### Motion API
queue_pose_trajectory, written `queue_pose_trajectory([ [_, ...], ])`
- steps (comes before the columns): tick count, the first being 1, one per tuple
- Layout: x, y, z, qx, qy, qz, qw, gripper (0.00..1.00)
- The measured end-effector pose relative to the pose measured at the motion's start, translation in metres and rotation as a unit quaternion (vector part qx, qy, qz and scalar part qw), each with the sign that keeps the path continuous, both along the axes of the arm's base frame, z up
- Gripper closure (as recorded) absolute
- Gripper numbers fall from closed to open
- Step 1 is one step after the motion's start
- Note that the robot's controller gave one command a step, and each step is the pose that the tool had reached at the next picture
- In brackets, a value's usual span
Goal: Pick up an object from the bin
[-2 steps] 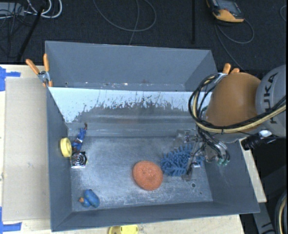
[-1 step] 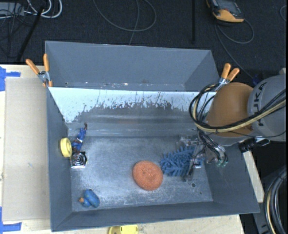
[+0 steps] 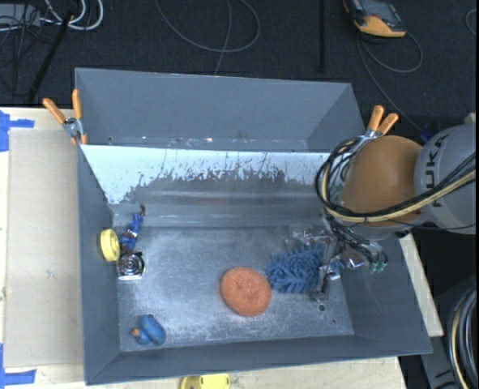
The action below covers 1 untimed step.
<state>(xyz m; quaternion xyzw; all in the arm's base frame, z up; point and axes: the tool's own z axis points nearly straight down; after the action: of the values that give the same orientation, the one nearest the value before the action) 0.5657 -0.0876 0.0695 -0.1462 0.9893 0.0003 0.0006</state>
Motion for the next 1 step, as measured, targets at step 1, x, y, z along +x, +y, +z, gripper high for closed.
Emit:
queue_pose_trajectory([
  [1,-0.0009,-0.0024,-0.0011,0.000,0.0002,-0.017,0.9999,0.00],
])
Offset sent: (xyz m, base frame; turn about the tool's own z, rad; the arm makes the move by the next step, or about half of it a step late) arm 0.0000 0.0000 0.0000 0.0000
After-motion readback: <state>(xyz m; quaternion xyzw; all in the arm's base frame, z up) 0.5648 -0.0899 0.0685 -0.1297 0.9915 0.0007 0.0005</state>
